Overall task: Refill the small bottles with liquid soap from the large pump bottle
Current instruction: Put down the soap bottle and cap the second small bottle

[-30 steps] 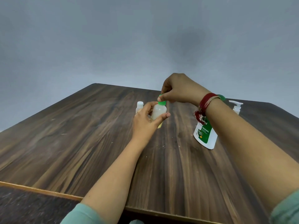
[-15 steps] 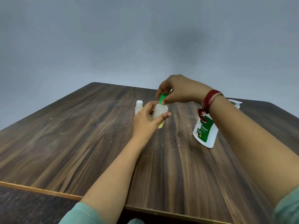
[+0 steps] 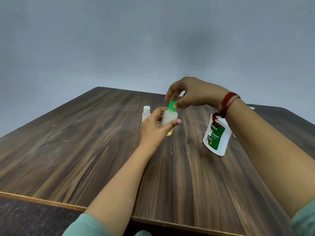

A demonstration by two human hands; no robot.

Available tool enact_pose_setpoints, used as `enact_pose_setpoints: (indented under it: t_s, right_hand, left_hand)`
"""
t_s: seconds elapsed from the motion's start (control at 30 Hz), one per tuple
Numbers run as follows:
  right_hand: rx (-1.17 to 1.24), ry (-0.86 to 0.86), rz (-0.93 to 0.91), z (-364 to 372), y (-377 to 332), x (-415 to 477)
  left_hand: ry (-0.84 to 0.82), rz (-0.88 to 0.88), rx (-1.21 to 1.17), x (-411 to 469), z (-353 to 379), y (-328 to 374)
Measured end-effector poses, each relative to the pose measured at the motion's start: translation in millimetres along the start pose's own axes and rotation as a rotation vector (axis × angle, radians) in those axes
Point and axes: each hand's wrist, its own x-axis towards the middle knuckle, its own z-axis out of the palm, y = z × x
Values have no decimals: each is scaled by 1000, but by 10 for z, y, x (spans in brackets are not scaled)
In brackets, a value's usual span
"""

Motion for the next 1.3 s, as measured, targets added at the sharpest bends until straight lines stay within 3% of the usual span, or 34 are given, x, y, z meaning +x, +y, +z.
enact_pose_setpoints:
  t_s: [0.13,0.23,0.3,0.4,0.5,0.63,0.73,0.83,1.0,1.07,1.17,1.23,1.3]
  right_hand:
    - [-112,137,107,120,-25,24]
    - [-190,225,88,141,22,15]
    - [-37,96,28,87,46,7]
    - [-10,-75,-31,39,78,12]
    - [-26,14,23,109,40,23]
    - [-360,225,41,220,22,7]
    - [-91,103,-41,118,27,-44]
    - [-37,-45,-119,51,53,-23]
    - [-311,207,12,192,43,13]
    - [-266,302,40,231,81,8]
    - [15,94,-51,157,112,-30]
    - [19,-40,-114,117,130,-39]
    - [-77,-11,-123,130,136,-8]
  left_hand:
    - [-11,-20,-2,-1,13,-5]
    - [-5,-17,-8,5,9,-8]
    - [-7,-14,-9,3,4,-2]
    - [-7,-2,-6,-2,4,-3]
    - [-14,-4,4,-1,14,-3]
    - [6,6,3,12,5,2]
    - [16,16,-4,22,-10,-19]
    - [4,17,-2,14,-10,-23]
    - [-36,-6,12,-3,36,-13]
    - [-32,-9,1,4,21,-15]
    - [-22,-15,-10,11,-2,-14]
    - [-26,-6,-3,8,4,-13]
    - [-35,-1,0,2,18,-15]
